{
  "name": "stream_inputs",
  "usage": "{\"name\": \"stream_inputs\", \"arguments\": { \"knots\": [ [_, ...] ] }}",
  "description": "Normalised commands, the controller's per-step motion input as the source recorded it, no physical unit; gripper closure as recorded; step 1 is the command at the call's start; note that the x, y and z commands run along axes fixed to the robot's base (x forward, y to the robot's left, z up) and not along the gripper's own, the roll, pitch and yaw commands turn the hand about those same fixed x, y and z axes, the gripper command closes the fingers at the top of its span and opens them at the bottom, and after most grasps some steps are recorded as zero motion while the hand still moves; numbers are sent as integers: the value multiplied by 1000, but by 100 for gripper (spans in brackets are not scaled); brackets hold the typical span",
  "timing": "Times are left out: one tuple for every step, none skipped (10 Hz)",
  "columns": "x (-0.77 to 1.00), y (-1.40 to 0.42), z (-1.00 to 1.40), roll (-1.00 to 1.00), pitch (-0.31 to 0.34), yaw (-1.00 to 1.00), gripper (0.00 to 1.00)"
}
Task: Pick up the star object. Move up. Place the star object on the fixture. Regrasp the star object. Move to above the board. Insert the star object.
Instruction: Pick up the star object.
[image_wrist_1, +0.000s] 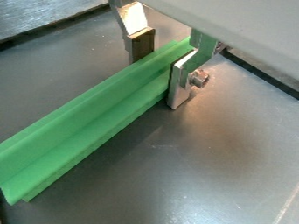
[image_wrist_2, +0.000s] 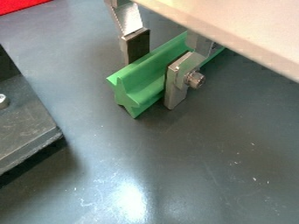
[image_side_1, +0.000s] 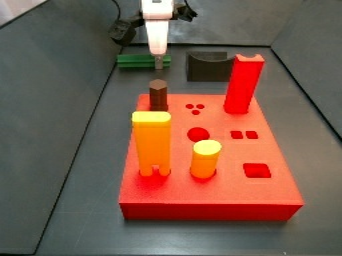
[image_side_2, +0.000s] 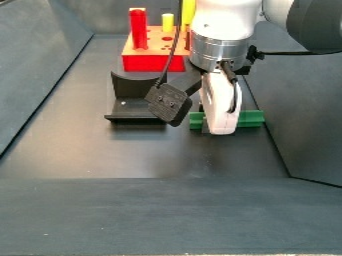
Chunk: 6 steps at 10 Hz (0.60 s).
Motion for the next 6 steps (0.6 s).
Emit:
{"name": "stream_inputs", "arguments": {
  "knots": [
    [0, 0, 0, 0, 0, 0, 100],
    [0, 0, 0, 0, 0, 0, 100],
    [0, 0, 0, 0, 0, 0, 100],
    [0, 0, 0, 0, 0, 0, 100],
    [0, 0, 0, 0, 0, 0, 100],
    [0, 0, 0, 0, 0, 0, 100]
  ]
}}
